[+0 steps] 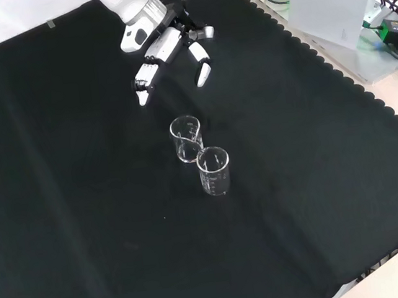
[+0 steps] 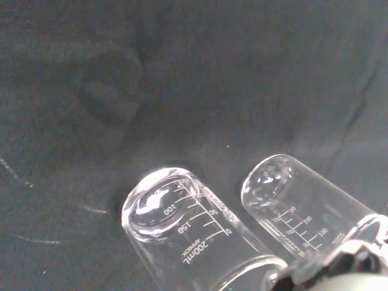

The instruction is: Pick up the beaker on the right.

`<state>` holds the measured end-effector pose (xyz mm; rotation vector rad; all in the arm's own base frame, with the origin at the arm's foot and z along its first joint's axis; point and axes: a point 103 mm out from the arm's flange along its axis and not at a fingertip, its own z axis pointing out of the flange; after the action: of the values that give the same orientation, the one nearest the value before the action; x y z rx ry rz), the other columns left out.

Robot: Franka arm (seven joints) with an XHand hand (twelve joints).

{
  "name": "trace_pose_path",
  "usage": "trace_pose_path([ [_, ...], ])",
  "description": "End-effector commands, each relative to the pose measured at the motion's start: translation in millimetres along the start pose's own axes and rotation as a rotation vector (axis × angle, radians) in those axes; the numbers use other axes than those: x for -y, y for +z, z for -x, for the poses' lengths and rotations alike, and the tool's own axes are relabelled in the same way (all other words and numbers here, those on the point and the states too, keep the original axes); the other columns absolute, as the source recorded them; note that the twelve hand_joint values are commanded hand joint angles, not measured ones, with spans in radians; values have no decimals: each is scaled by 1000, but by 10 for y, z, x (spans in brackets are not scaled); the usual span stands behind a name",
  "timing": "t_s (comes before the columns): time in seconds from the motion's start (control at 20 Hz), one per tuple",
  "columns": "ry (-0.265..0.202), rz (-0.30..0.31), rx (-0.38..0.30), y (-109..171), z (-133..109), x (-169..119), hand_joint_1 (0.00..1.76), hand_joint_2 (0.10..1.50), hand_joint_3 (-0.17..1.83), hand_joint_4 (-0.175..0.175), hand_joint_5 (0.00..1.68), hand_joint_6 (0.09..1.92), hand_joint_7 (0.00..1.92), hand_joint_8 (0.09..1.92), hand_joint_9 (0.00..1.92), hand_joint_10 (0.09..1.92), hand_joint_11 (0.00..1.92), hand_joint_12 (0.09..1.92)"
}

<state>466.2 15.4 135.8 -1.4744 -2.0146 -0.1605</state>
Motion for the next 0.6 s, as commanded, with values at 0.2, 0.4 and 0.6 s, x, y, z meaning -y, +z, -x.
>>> trace_pose_path([
  [0.2,-71,23,-119,105,41,-99,817,395,1076,-58,112,87,7,499,100,669,0,1023],
  [0.4,-93,21,-140,151,35,-132,847,371,1101,-66,145,87,40,535,153,673,0,1128],
  [0.6,-103,21,-163,190,28,-159,864,359,1115,-71,171,87,54,555,189,675,0,1186],
])
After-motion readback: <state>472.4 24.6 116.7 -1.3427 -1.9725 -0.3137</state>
